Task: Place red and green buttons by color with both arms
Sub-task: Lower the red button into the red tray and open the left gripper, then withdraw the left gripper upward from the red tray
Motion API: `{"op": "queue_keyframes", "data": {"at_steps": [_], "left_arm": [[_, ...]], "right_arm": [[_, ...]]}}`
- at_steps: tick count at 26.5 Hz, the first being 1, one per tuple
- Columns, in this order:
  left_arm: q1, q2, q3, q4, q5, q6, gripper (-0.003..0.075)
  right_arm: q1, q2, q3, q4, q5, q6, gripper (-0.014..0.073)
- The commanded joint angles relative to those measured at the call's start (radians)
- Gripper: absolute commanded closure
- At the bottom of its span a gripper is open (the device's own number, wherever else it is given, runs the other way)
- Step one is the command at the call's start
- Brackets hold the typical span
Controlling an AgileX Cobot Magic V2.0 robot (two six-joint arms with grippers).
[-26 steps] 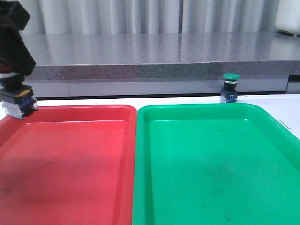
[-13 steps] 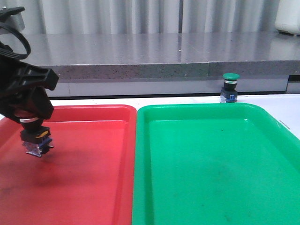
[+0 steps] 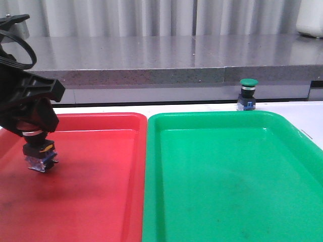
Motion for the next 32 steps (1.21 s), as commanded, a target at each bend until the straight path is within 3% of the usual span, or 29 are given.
{"op": "queue_keyframes", "data": {"at_steps": [1, 3, 12, 23, 32], "left_arm": [[-0.010, -0.028, -0.024, -0.012, -0.032, -0.003, 0.0335], [-0.010, -0.028, -0.024, -0.012, -0.028, -0.003, 0.0305], [-0.010, -0.079, -0.066, -0.012, 0.062, -0.003, 0.0311], [-0.010, -0.511, -0.083, 0.021, 0.239, 0.097, 0.0311], [-0.010, -0.887, -0.055, 0.066, 0.403, 0.099, 0.0311]], "right_arm": [[-0.004, 0.008, -0.033, -0.003, -0.069, -0.009, 0.0053], [-0.004, 0.008, -0.033, -0.003, -0.069, -0.009, 0.0053], [-0.004, 0.008, -0.033, -0.003, -0.069, -0.009, 0.0053], [-0.004, 0.008, -0.033, -0.003, -0.069, -0.009, 0.0053], [-0.004, 0.008, -0.033, -0.003, -0.069, -0.009, 0.0053]]}}
